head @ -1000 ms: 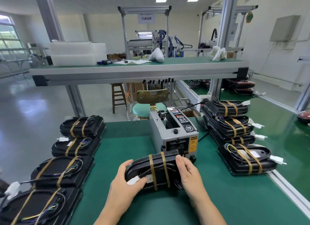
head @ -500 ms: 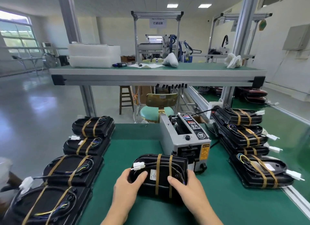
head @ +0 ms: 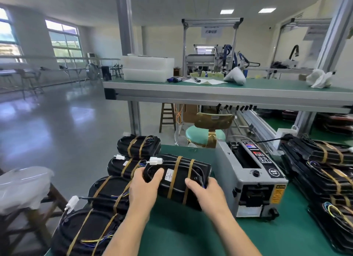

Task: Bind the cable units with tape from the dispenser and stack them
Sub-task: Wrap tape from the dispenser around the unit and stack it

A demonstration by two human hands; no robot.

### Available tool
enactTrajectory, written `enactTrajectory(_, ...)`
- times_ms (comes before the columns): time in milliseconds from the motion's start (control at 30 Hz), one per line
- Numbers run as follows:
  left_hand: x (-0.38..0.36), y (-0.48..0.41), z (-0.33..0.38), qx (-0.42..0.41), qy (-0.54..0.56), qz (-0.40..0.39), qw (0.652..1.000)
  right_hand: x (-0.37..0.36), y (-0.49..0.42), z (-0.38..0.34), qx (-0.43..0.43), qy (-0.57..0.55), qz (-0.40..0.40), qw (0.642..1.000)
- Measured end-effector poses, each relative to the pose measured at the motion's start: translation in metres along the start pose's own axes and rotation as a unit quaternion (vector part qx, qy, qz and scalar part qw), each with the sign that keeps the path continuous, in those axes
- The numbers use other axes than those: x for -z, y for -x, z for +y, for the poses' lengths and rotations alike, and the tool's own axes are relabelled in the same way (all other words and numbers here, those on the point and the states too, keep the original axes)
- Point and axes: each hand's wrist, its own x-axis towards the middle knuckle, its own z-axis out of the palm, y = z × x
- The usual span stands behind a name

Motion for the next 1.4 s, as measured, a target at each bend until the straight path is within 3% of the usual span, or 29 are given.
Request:
enactTrajectory(133,0.018,-0.039,0.011,0.009,-0.022,0.049,0.998,-0.034,-0.025,-0.026,-0.026,-0.064,-0.041,0.997)
enactTrajectory(267,0.046,-0.086,0.013,0.036,-0.063,0.111,0.991,-0.076,-0.040,-0.050,-0.079,-0.120,-0.143,0.979)
enactTrajectory(433,0.078,-0.136,-0.002,0.098,-0.086,0.137,0.982,-0.129,-0.061,-0.057,-0.043,-0.104,-0.182,0.977)
enactTrajectory(733,0.090,-0.169,-0.026,0.134,-0.236,0.120,0.955,-0.166,-0.087,-0.038,0.069,0.142,-0.115,0.981)
enactTrajectory(1033,0.077,-0.171,-0.032,0.149,-0.212,0.135,0.956,-0.168,-0.083,-0.022,0.075,0.113,-0.122,0.983)
enactTrajectory(1133,0.078,-0.163,-0.033,0.087,-0.221,0.138,0.962,-0.168,-0.078,-0.023,0.081,0.126,-0.097,0.984)
enactTrajectory(1233,0.077,-0.153,-0.032,-0.092,-0.369,0.138,0.914,-0.166,-0.072,-0.023,0.159,0.174,-0.086,0.968)
enactTrajectory(1300,0.072,-0.157,-0.023,-0.155,-0.448,0.083,0.876,-0.166,-0.072,-0.023,0.180,0.205,-0.120,0.954)
enactTrajectory(1400,0.061,-0.163,-0.012,-0.156,-0.513,-0.028,0.844,-0.168,-0.072,-0.023,0.167,0.208,-0.117,0.957)
